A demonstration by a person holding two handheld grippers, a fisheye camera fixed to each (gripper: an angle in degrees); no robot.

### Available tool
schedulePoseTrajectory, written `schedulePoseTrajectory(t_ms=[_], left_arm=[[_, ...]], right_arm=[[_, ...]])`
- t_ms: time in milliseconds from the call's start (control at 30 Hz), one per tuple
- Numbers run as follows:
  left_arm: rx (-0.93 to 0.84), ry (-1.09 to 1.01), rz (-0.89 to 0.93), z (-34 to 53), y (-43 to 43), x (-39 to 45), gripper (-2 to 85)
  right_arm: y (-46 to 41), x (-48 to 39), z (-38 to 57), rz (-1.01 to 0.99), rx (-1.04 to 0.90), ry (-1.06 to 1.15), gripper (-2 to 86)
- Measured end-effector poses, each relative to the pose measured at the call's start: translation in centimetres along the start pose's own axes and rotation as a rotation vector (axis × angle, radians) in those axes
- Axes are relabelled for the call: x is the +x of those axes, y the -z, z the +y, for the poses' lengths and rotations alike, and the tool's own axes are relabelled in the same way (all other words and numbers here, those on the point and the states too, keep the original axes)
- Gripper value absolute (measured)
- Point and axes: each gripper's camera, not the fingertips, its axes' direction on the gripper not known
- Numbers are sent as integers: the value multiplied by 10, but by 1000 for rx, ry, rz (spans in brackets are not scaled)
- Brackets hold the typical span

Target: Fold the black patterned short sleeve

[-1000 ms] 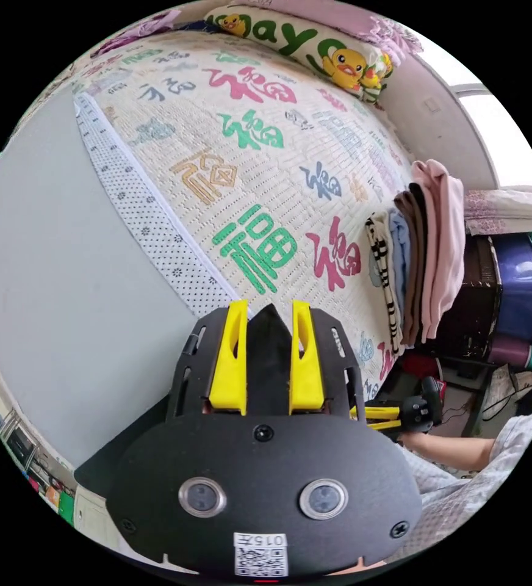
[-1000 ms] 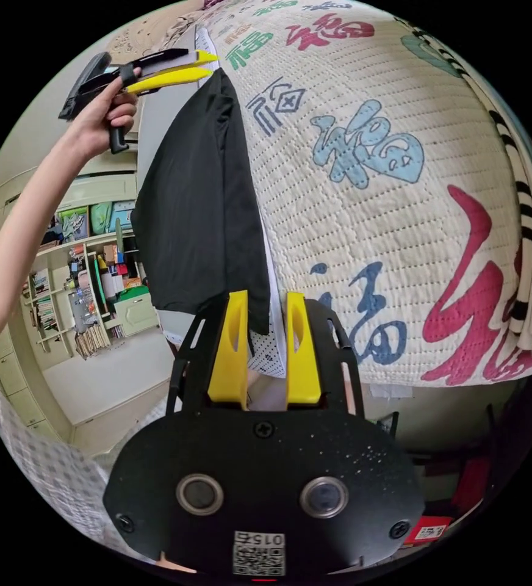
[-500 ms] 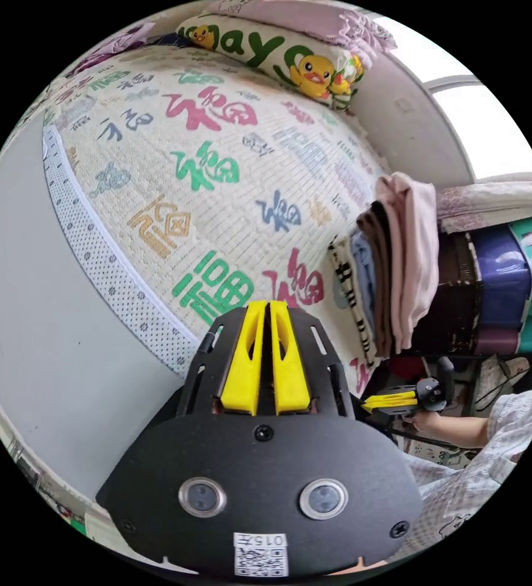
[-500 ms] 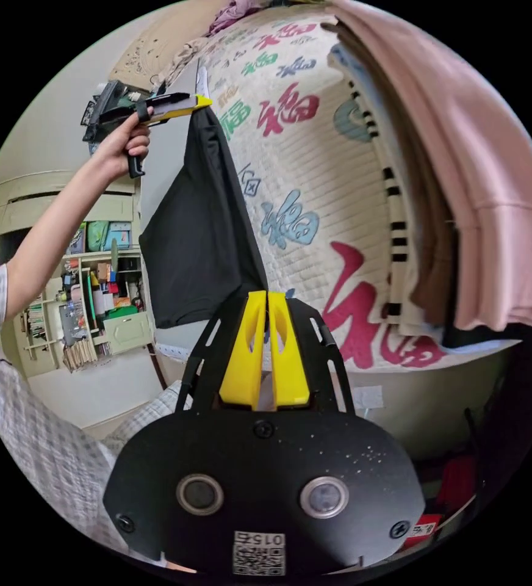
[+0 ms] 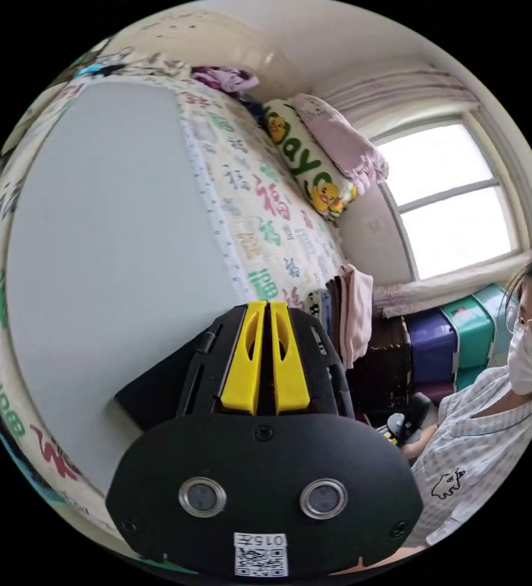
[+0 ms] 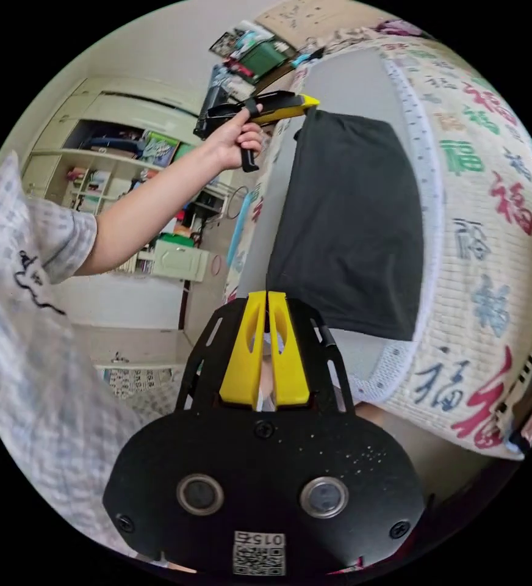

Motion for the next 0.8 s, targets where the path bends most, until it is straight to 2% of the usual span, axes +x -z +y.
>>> schedulePoseTrajectory(t_ms=[133, 267, 400, 533, 600, 800], left_arm=[[-8, 134, -131, 42, 25, -73, 3], [124, 314, -51, 79, 45, -130, 26], [290, 367, 44, 106, 75, -142, 74], [127, 316, 11, 108, 62, -135, 76], [63, 251, -32, 106, 54, -127, 33], [40, 229, -259, 100, 58, -125, -3]], right_arm=[[-94, -25, -51, 19, -155, 67, -4], [-144, -38, -85, 54, -280, 74, -4], [-155, -57, -106, 90, -315, 109, -3], [-175, -73, -122, 131, -377, 131, -2], [-185, -77, -127, 149, -400, 132, -1], [-225, -78, -151, 185, -444, 125, 10]])
